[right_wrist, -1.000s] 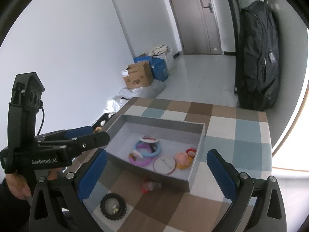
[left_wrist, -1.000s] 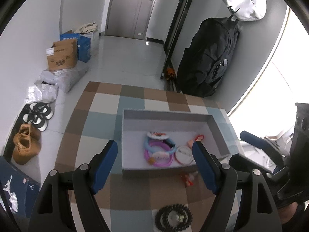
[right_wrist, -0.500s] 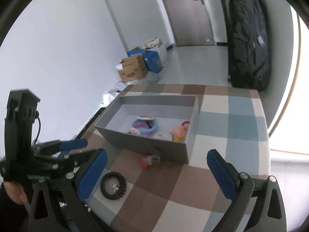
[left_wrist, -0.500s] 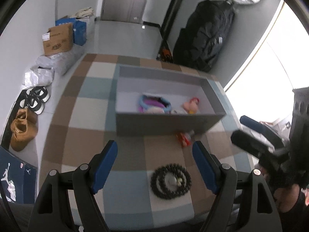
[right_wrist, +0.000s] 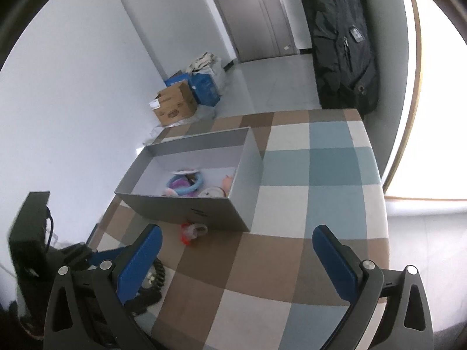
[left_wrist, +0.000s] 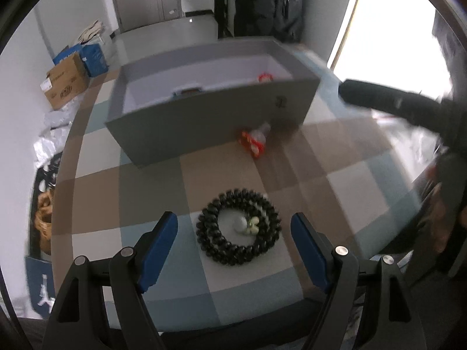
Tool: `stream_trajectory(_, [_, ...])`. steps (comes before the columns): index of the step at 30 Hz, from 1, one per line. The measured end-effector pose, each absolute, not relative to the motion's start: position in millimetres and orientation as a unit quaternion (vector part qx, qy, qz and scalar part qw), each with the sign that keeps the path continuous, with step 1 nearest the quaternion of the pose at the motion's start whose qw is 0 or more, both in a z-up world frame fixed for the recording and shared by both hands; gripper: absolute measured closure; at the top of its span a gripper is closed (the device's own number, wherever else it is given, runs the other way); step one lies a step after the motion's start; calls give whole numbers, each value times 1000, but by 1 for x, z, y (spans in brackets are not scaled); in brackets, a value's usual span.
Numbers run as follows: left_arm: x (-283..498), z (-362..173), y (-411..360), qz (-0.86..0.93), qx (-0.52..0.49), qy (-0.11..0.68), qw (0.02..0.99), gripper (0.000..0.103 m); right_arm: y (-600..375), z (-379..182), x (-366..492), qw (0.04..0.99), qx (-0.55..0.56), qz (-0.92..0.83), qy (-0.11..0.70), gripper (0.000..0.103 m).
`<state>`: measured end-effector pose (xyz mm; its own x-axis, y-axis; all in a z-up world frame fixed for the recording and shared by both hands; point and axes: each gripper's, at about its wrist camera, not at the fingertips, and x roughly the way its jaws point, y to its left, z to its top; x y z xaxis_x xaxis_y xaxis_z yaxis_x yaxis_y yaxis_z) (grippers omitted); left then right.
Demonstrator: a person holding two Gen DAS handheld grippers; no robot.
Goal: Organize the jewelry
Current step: 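Move the left tool to the black coil bracelet and grasp it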
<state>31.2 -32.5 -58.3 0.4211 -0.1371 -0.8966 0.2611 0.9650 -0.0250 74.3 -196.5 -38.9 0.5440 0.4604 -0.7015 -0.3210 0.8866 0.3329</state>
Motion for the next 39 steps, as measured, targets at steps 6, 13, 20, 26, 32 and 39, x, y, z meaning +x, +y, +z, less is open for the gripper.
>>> stream_trajectory(6, [29,-58,-32,-105,73,512,849,27,-197,-39,74,876,80,222,421,0])
stream_trajectory(13, [26,-56,-36,-117,84,504,852,52,-195,-39,76,874,77,223,424,0])
stream_trajectory(20, [28,-50,-33,-135,52,499,854,60,-195,-40,76,873,78,224,427,0])
stream_trajectory(26, [33,-41,-24,-147,9,487,861,60,-195,-42,77,871,78,223,431,0])
stream_trajectory(32, [38,-33,-13,-146,-31,478,866,60,-193,-44,77,870,75,223,434,0])
stream_trajectory(39, [51,-18,18,-135,-108,454,874,60,-187,-46,73,866,68,229,439,0])
